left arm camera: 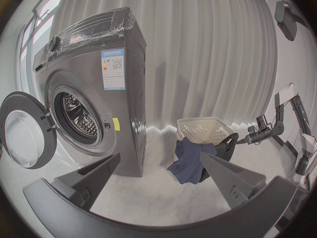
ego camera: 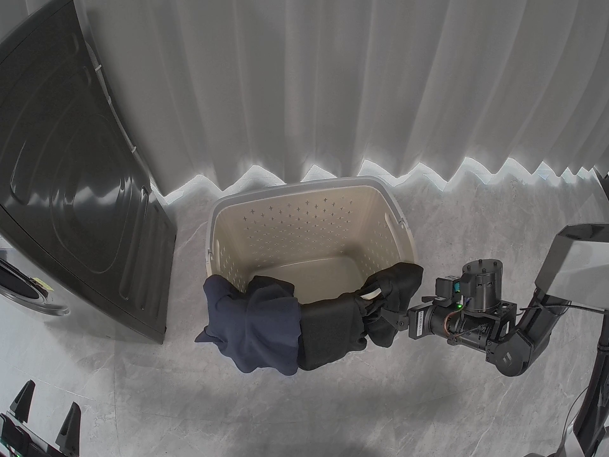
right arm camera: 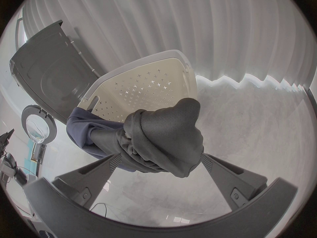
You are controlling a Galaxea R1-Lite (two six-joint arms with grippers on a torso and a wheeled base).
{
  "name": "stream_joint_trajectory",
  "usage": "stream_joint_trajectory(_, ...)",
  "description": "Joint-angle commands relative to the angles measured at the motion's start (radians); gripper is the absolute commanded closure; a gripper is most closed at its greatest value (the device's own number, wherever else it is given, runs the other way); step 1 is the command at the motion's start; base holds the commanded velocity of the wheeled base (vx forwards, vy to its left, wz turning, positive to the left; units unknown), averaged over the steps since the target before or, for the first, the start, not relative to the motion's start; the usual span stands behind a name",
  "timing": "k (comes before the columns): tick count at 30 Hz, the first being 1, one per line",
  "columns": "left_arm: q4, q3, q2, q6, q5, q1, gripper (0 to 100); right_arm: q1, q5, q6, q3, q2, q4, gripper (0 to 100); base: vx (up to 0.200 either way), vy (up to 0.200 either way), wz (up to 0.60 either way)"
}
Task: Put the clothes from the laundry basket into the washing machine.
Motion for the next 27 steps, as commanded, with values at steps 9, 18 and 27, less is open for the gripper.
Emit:
stream_joint_trajectory(9,0.000,0.018,-0.015,-0.001,0.000,0.000,0,-0.005,0.003,0.001,-0.054,0.082,-0.052,100,0.000,0.000,0.00)
stream_joint_trajectory(18,0.000,0.018,-0.015,-0.001,0.000,0.000,0,0.013,0.009,0.021,-0.064,0.087,-0.063,100,0.000,0.000,0.00)
stream_joint_trajectory(27,0.000,0.018,-0.015,-0.002,0.000,-0.002,0,0.060,0.011,0.024,0.042,-0.041,-0.086,100,0.000,0.000,0.00)
